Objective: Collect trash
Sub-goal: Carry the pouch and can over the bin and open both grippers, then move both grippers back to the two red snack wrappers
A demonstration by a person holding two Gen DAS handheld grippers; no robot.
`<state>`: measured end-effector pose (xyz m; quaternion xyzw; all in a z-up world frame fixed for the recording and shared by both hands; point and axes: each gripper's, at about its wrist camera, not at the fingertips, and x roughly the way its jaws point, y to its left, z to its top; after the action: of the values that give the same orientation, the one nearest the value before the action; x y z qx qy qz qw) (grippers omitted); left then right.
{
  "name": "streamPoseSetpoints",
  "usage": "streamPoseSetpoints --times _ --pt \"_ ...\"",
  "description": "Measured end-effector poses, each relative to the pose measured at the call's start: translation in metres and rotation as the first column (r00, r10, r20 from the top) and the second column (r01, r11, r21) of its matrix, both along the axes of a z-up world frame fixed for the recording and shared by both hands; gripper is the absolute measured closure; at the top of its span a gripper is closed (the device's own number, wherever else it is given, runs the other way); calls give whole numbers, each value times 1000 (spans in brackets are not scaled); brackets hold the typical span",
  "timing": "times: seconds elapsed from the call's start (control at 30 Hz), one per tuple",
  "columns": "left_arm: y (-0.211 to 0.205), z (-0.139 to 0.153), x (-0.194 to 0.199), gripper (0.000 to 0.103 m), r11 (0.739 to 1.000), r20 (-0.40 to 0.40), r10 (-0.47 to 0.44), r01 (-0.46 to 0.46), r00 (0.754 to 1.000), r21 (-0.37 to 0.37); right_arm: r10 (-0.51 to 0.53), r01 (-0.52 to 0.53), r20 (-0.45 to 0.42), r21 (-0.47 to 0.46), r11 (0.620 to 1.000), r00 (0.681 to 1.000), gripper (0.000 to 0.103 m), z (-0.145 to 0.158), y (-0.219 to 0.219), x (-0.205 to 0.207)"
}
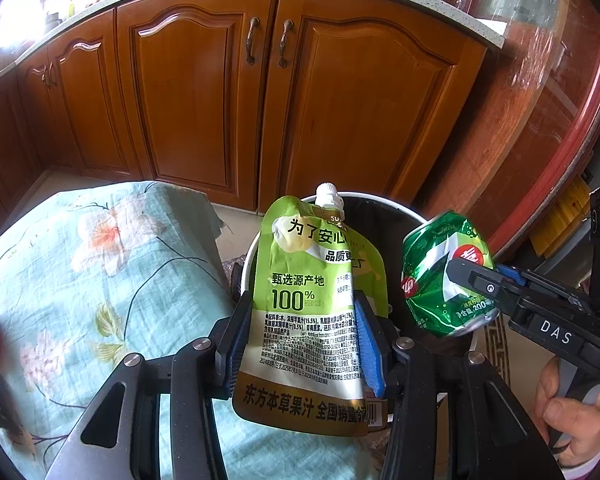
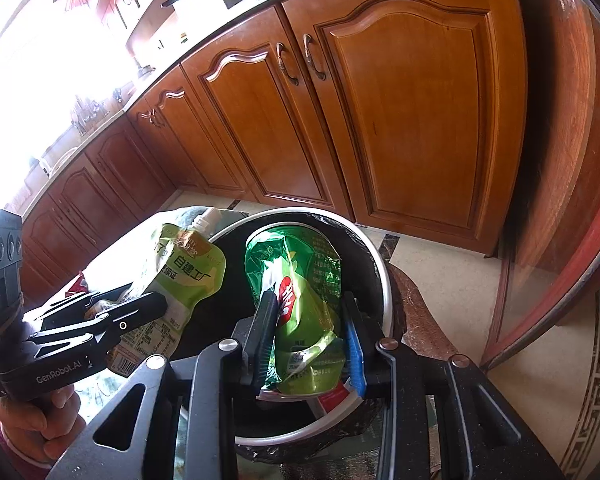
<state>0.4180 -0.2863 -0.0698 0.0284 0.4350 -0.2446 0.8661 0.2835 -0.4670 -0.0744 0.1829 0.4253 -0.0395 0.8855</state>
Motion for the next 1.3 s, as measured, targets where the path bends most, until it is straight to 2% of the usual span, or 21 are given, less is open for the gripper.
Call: streamPoseSetpoints --times 0.23,0.3,0.33,0.4,0.57,0.67,0.73,0.8,1.1,1.3 --pt "-4 -1 -2 55 1000 -8 -3 3 1000 -2 -5 5 -14 8 1000 1000 67 -5 -3 5" --pt "0 0 -3 52 1000 -19 1 -1 1000 -21 -8 8 -10 21 1000 1000 65 -5 -5 5" --pt "3 0 -3 51 999 -20 5 -6 1000 -31 -11 11 -4 27 1000 1000 60 -4 -6 3" --pt "10 2 -6 48 999 -17 17 -18 1000 -51 -18 17 5 31 999 1000 59 -3 -6 1" --pt "36 4 -20 48 994 -16 37 -38 999 -104 -23 21 38 57 998 999 56 3 -1 -11" --pt "56 5 -35 45 990 -19 62 -64 998 -129 -23 17 70 89 996 997 38 7 5 -20" --pt "71 4 -46 44 986 -21 86 -88 996 -141 -15 4 94 114 994 996 17 10 14 -26" --pt "88 4 -57 44 983 -29 111 -114 993 -145 5 -22 121 135 991 993 7 11 26 -32" --pt "167 6 -106 42 957 -22 246 -246 969 -152 110 -131 127 170 977 986 7 8 91 -38" --pt "221 8 -130 42 922 -42 346 -348 937 -172 182 -203 124 188 961 976 7 4 132 -32"
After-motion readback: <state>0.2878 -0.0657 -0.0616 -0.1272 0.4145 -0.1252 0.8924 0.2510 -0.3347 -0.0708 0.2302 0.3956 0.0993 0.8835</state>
